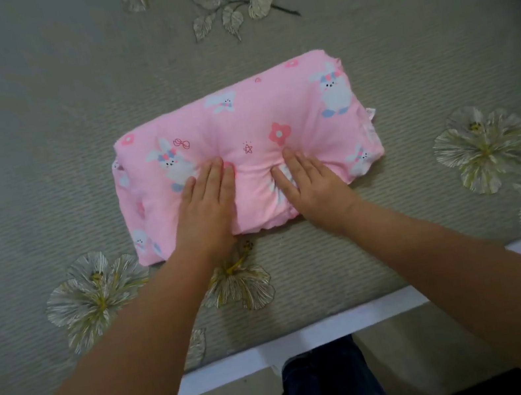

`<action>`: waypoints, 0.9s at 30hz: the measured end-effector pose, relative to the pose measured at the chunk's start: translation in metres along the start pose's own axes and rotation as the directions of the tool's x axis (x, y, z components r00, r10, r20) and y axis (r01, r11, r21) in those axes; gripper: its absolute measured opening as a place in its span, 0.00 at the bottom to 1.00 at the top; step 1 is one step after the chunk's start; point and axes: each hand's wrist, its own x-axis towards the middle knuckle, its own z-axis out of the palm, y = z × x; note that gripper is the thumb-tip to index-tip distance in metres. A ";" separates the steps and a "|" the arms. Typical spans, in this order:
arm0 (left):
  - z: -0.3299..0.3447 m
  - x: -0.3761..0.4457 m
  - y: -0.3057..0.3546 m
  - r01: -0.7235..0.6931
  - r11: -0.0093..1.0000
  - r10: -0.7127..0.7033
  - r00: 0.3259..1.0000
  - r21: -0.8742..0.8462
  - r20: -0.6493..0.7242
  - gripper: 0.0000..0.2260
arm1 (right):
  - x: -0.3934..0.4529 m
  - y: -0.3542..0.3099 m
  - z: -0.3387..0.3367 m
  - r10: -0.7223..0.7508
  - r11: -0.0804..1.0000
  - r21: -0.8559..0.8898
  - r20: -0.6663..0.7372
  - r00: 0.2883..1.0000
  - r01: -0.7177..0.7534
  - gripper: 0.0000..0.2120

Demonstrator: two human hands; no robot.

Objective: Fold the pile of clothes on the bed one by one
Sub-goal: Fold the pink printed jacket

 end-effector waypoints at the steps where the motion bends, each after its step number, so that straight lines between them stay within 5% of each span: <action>1: 0.000 0.003 -0.002 0.000 1.000 -0.001 1.000 -0.024 -0.023 0.34 | 0.004 0.000 0.002 0.008 1.000 -0.010 -0.045 0.999 -0.009 0.23; 6: -0.015 0.014 -0.010 0.050 0.985 -0.046 0.999 -0.167 0.029 0.41 | 0.029 0.003 0.013 0.017 0.995 -0.098 -0.169 0.986 -0.034 0.21; 9: -0.021 0.017 -0.011 0.105 0.992 -0.102 0.993 -0.076 0.053 0.45 | 0.040 0.010 0.004 -0.021 0.994 -0.109 -0.159 0.987 0.004 0.12; 13: -0.017 -0.010 0.021 0.140 0.990 -0.138 0.978 0.005 -0.159 0.48 | 0.045 0.015 -0.022 -0.024 0.997 -0.078 -0.121 0.992 0.014 0.08; 20: 0.021 -0.027 0.036 0.025 0.983 0.068 0.868 0.180 -0.492 0.15 | 0.008 0.022 -0.028 -0.132 0.989 0.041 -0.139 0.981 0.139 0.09; 27: 0.019 0.005 0.011 -0.078 0.995 0.098 0.805 0.060 -0.585 0.17 | 0.010 0.018 -0.028 -0.154 0.988 -0.010 0.028 0.988 0.155 0.23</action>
